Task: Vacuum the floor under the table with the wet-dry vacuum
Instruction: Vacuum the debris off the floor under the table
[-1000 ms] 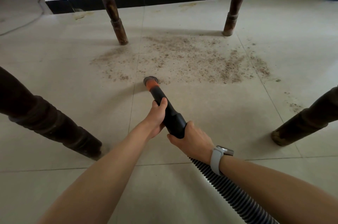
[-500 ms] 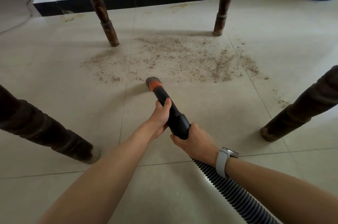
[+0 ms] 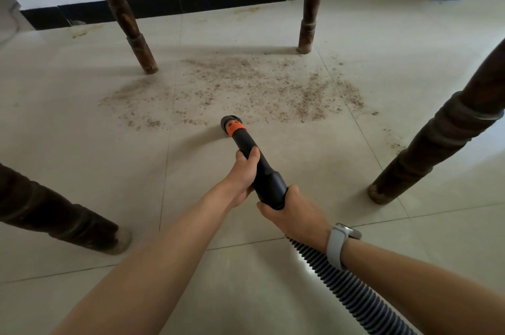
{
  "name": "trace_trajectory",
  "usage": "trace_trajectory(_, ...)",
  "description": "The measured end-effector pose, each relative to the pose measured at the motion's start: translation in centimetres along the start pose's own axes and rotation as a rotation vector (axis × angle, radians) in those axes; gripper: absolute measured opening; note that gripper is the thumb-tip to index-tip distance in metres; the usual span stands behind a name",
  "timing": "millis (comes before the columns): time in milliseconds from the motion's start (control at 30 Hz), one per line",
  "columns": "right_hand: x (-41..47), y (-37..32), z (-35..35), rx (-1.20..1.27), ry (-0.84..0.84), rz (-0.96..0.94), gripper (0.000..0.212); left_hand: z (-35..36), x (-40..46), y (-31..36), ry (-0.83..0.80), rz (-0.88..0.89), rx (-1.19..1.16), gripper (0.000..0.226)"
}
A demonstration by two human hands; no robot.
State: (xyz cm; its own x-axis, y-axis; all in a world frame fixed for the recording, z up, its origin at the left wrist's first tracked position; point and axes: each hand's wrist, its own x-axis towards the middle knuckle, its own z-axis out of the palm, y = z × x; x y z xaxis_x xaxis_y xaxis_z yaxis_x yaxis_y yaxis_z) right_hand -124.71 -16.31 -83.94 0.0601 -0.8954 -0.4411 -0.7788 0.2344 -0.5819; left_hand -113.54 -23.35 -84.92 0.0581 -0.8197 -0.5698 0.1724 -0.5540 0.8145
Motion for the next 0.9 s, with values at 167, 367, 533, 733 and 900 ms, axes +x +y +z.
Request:
trace_trajectory(167, -0.3, 1.0, -0.9, -0.014, 0.016, 0.012, 0.046, 1.5, 0.0, -0.3, -0.007, -0.007, 0.002, 0.052)
trace_trajectory(367, -0.5, 1.7, -1.8, -0.038, 0.042, 0.035, 0.046, 3.0, 0.0, -0.3, -0.032, -0.009, 0.006, 0.051)
trace_trajectory(533, -0.7, 2.5, -2.6, 0.007, 0.038, 0.052, 0.044, 4.3, -0.1, -0.3, -0.053, -0.008, -0.004, 0.049)
trace_trajectory(733, -0.9, 3.6, -3.6, 0.019, 0.049, 0.082, 0.044, 6.0, 0.0, -0.6, -0.085, -0.007, -0.008, 0.046)
trace_trajectory(900, -1.1, 4.4, -4.3, -0.004, 0.065, 0.11, 0.045, 7.3, 0.3, -0.8, -0.114, -0.003, 0.002, 0.046)
